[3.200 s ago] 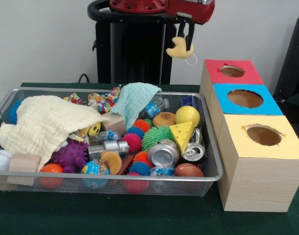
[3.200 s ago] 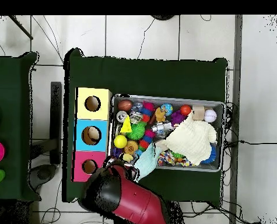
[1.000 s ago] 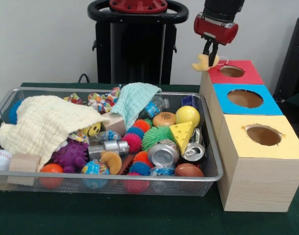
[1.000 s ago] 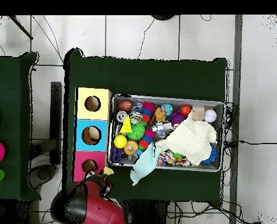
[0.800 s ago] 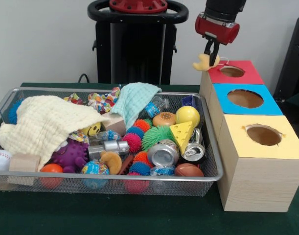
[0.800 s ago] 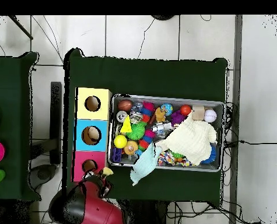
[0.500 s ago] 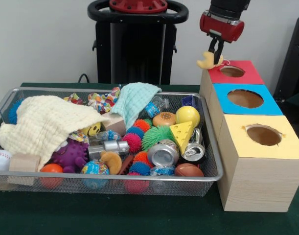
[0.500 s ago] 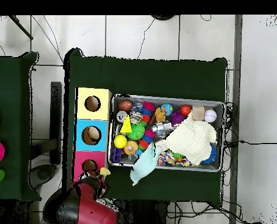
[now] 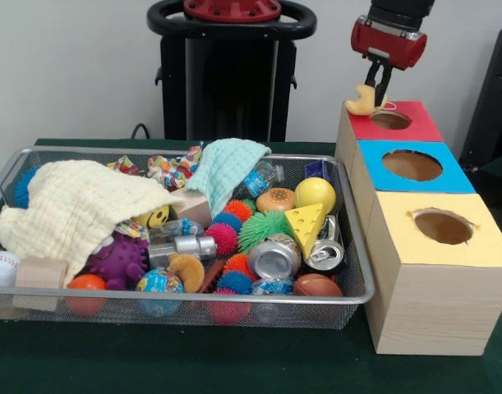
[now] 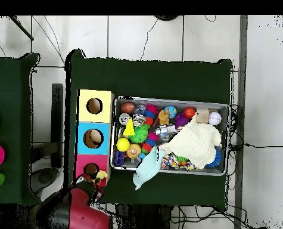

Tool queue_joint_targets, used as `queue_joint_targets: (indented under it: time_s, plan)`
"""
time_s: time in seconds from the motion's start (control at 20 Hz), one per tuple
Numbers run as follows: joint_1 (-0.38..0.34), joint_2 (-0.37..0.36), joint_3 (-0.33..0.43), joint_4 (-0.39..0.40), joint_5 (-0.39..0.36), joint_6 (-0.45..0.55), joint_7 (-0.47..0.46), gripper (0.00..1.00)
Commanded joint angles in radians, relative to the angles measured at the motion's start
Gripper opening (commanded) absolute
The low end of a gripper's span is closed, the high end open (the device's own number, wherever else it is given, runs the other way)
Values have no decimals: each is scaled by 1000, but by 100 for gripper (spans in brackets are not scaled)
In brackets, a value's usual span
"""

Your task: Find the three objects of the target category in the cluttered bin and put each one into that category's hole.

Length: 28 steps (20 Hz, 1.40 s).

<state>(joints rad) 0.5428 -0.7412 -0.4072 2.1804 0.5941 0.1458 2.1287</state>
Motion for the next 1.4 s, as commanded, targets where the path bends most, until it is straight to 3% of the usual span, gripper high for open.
queue_joint_targets:
  time_s: [0.05, 0.5, 0.85, 1.4]
  plan:
    - [0, 53, 17, -120, 50, 132, 261, 0]
    - [-13, 51, 53, -102, 69, 86, 264, 0]
    - [42, 67, 9, -146, 77, 148, 303, 0]
    - [60, 89, 6, -203, 100, 187, 325, 0]
